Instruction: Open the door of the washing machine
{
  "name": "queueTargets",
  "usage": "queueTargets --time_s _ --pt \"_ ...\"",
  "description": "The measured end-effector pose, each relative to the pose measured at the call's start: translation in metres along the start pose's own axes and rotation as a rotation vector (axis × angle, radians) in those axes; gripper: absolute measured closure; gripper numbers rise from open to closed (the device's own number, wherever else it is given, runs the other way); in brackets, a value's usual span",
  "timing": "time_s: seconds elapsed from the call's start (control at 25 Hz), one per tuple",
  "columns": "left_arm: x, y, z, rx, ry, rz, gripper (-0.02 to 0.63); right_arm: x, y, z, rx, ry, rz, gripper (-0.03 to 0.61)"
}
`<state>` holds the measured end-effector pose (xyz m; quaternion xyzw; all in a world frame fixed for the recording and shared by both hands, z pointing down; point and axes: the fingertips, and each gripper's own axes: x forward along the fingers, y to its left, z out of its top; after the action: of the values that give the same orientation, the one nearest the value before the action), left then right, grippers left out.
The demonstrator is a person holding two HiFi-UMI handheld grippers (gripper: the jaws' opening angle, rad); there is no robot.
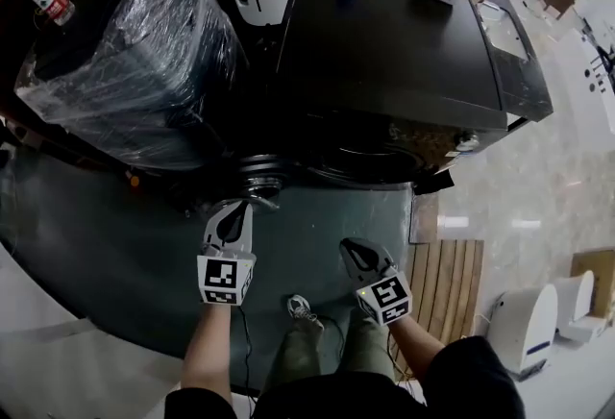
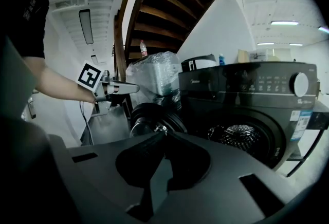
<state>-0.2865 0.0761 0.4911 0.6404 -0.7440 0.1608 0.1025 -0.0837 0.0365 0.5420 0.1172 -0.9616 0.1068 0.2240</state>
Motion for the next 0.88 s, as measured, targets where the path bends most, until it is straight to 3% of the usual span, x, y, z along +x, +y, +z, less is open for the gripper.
queueTargets --time_s 0.36,0.68,0.88 --pt "-0.039 -0.068 0.053 -0.053 -0.044 -0.055 0.597 -0.071 -0.008 0.068 0.008 -0.131 -0.105 0.571" --pt "-0.075 -0.119 0.101 -0.024 -0.118 -0.173 0.597 -0.131 0.005 0.108 -0.013 -0.214 -0.182 0.572" --pt "-0.097 -0.129 0.112 -0.018 -0.14 -0.185 0.597 -0.151 0.017 0.119 -0.011 -0.244 -0.208 0.572"
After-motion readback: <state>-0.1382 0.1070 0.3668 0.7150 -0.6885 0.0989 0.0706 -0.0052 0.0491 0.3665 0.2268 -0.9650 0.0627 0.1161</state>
